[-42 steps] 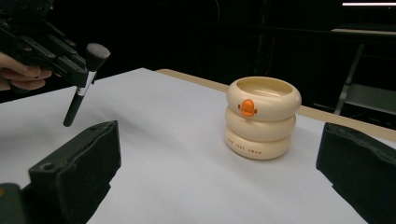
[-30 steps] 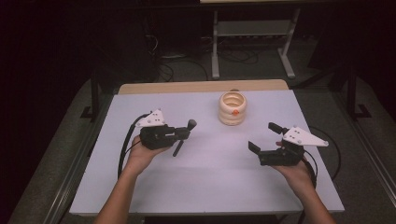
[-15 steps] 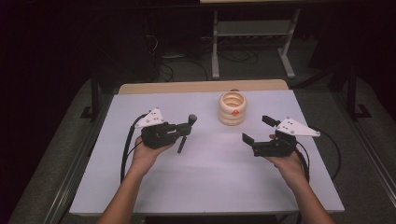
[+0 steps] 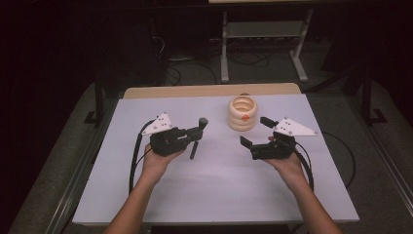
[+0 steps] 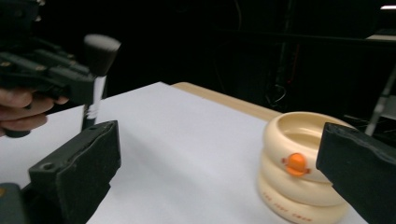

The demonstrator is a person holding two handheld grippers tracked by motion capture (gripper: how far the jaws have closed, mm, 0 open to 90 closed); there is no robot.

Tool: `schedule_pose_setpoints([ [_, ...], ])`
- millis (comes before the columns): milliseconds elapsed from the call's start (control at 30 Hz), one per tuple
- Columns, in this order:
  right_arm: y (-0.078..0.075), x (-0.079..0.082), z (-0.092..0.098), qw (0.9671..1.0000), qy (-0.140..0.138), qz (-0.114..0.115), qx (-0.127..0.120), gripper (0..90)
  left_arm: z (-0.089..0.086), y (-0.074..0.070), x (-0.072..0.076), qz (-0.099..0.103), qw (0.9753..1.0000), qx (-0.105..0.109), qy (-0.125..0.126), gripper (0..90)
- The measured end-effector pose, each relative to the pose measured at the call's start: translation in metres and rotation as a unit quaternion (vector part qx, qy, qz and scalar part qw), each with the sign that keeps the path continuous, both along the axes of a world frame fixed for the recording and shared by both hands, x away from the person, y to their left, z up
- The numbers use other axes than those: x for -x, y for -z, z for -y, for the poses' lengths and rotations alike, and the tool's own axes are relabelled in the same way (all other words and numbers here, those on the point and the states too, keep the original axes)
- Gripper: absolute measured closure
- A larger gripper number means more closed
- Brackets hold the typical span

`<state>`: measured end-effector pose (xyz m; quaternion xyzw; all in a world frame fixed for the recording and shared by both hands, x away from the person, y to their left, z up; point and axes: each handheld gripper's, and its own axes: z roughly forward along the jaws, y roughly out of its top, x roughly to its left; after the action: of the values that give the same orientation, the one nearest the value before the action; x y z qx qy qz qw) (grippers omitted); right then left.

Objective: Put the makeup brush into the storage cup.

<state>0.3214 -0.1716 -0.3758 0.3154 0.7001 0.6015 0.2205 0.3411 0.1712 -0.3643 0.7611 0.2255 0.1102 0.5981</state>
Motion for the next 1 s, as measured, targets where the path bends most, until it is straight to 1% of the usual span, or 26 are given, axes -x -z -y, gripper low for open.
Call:
schedule_pose_setpoints([
  [67, 0.003, 0.001, -0.005, 0.9999, -0.008, -0.006, 0.006, 0.0, 0.002, 0.0, 0.0, 0.003, 1.0, 0.001, 0.001, 77.8],
  [100, 0.004, 0.002, -0.007, 0.9999, -0.011, -0.006, 0.009, 0.0, 0.003, 0.001, 0.001, 0.005, 1.0, -0.001, 0.0, 77.8],
  [133, 0.005, 0.003, -0.01, 0.9998, -0.015, -0.009, 0.009, 0.0, 0.004, 0.001, 0.001, 0.003, 1.0, 0.001, -0.002, 77.8],
  [200, 0.007, 0.004, -0.013, 0.9997, -0.019, -0.009, 0.01, 0.0, 0.006, 0.002, 0.001, 0.004, 1.0, 0.002, 0.0, 77.8],
  [267, 0.009, 0.005, -0.018, 0.9995, -0.025, -0.014, 0.01, 0.0, 0.009, 0.002, 0.001, 0.004, 1.0, 0.003, -0.002, 77.8],
  [333, 0.01, 0.005, -0.02, 0.9995, -0.027, -0.013, 0.01, 0.0, 0.011, 0.002, 0.002, 0.005, 1.0, 0.007, -0.004, 77.8],
  [367, 0.01, 0.006, -0.022, 0.9994, -0.031, -0.015, 0.008, 0.0, 0.012, 0.002, 0.003, 0.008, 0.9999, 0.005, -0.005, 77.8],
  [467, 0.011, 0.007, -0.027, 0.9991, -0.037, -0.015, 0.011, 0.0, 0.016, 0.002, 0.004, 0.009, 0.9999, 0.013, -0.006, 77.8],
  [500, 0.012, 0.007, -0.028, 0.9991, -0.038, -0.013, 0.01, 0.0, 0.018, 0.002, 0.004, 0.013, 0.9998, 0.01, -0.005, 77.8],
  [567, 0.013, 0.007, -0.032, 0.9988, -0.045, -0.017, 0.008, 0.0, 0.02, 0.003, 0.004, 0.013, 0.9999, 0.01, -0.005, 77.8],
  [667, 0.014, 0.008, -0.036, 0.9982, -0.054, -0.027, -0.007, 0.0, 0.024, 0.004, 0.004, 0.012, 0.9998, 0.015, -0.005, 77.7],
  [700, 0.015, 0.008, -0.038, 0.9981, -0.055, -0.027, -0.007, 0.0, 0.025, 0.004, 0.004, 0.013, 0.9998, 0.011, -0.005, 77.8],
  [833, 0.016, 0.011, -0.046, 0.9975, -0.064, -0.032, -0.001, 0.0, 0.03, 0.004, 0.005, 0.014, 0.9997, 0.018, -0.003, 77.8],
  [900, 0.018, 0.012, -0.05, 0.9971, -0.068, -0.034, 0.003, 0.0, 0.032, 0.005, 0.005, 0.016, 0.9997, 0.018, -0.003, 77.8],
  [933, 0.018, 0.012, -0.052, 0.9968, -0.071, -0.035, 0.005, 1.4, 0.033, 0.005, 0.005, 0.015, 0.9998, 0.014, -0.001, 77.8],
  [1000, 0.019, 0.013, -0.055, 0.9965, -0.074, -0.038, 0.007, 3.0, 0.035, 0.005, 0.006, 0.015, 0.9997, 0.018, -0.001, 77.7],
])
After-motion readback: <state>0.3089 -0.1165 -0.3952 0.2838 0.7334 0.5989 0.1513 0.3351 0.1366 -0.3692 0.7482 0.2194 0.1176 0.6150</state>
